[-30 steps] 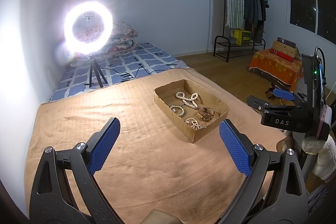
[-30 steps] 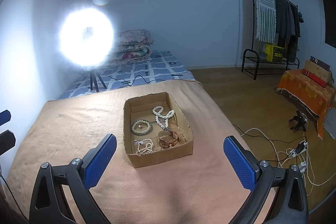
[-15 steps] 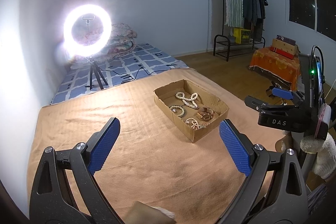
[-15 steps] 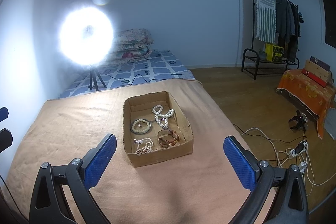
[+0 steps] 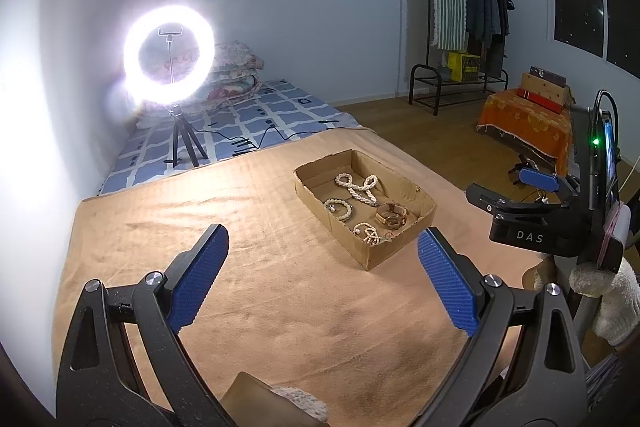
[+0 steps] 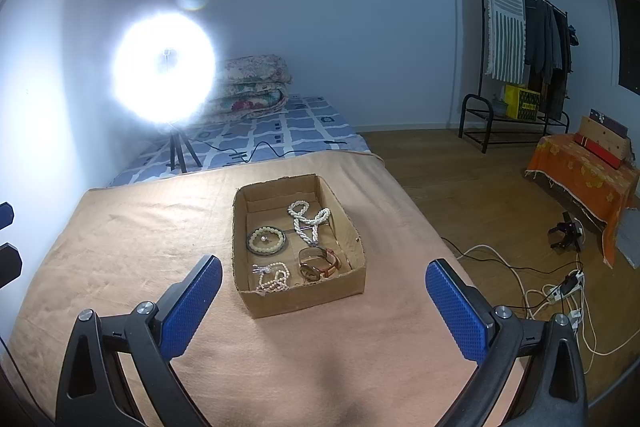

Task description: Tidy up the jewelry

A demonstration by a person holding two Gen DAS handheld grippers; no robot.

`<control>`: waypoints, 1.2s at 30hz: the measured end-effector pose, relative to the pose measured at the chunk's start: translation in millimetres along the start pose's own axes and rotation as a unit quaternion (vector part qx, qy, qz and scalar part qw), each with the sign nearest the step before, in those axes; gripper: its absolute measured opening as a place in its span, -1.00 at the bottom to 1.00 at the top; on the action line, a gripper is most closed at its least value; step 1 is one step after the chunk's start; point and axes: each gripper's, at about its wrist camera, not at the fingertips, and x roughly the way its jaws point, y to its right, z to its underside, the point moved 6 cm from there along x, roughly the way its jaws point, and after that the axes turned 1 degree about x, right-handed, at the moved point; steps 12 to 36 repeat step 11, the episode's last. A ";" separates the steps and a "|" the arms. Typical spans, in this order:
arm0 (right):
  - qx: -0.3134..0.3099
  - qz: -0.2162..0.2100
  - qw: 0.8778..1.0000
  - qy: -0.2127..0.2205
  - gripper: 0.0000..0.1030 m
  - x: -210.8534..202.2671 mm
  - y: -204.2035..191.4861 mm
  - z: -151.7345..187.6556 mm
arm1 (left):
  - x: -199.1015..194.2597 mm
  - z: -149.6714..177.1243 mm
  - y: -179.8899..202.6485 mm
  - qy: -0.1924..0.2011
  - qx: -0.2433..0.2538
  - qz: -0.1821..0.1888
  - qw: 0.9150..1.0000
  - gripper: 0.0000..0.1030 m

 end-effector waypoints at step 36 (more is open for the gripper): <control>0.000 -0.001 1.000 -0.004 0.99 0.1 2.5 2.8 | -2.4 0.7 -0.1 0.012 0.001 -0.010 1.000 0.89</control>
